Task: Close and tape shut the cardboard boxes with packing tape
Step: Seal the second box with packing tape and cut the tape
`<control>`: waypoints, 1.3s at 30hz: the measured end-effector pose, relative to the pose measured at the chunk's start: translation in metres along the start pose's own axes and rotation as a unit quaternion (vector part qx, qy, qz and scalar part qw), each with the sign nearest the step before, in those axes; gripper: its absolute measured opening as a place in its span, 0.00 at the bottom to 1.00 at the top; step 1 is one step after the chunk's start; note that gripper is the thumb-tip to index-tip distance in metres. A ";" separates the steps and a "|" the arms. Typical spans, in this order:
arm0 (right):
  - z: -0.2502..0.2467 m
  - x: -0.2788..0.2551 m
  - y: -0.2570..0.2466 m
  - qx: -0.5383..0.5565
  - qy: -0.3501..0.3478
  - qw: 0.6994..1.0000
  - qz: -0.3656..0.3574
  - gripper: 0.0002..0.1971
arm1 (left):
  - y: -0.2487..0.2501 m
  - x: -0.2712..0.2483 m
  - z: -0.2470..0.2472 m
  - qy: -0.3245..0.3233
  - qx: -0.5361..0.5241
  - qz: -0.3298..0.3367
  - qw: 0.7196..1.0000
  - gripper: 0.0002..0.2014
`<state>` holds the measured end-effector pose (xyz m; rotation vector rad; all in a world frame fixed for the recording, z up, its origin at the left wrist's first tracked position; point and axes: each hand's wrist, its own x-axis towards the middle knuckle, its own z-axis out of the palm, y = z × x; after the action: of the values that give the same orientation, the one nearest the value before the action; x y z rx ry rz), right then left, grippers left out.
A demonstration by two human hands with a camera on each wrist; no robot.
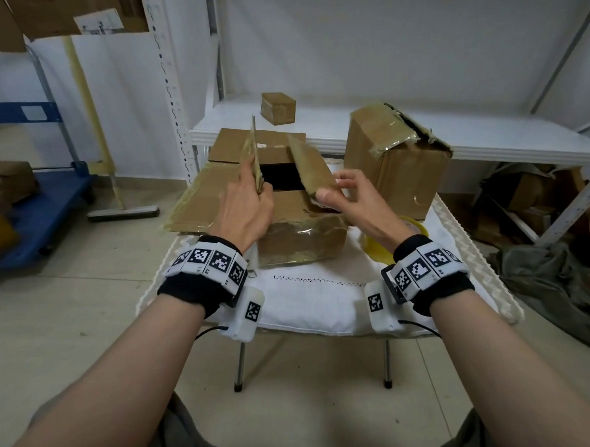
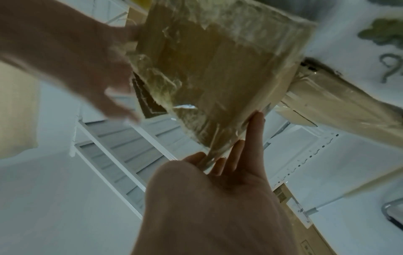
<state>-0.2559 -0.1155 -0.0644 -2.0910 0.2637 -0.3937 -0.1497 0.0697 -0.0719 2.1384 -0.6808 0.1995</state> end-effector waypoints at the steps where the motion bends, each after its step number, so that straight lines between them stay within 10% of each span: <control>1: 0.001 -0.001 0.001 -0.027 -0.023 0.999 0.016 0.40 | 0.002 0.000 0.000 0.012 -0.011 -0.005 1.000 0.30; 12: 0.003 0.009 -0.001 -0.055 0.072 0.996 0.014 0.16 | 0.016 0.008 -0.002 0.093 -0.052 -0.009 0.994 0.21; 22: -0.011 0.021 -0.009 0.001 0.246 0.969 0.041 0.18 | 0.038 0.013 -0.016 0.130 -0.101 0.056 0.985 0.30; 30: -0.010 0.017 0.015 -0.072 0.135 0.983 0.106 0.21 | -0.013 0.029 0.011 -0.104 -0.132 -0.112 0.979 0.25; 37: -0.010 0.015 0.022 -0.053 -0.087 0.980 0.173 0.67 | -0.014 0.019 0.010 -0.220 -0.201 -0.262 0.918 0.45; 39: -0.013 0.015 0.023 -0.034 -0.129 0.972 0.193 0.67 | -0.014 0.021 0.012 -0.225 -0.247 -0.267 0.904 0.42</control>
<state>-0.2482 -0.1431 -0.0751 -2.0709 0.5222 0.1201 -0.1259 0.0585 -0.0817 1.7905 -0.3167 -0.7128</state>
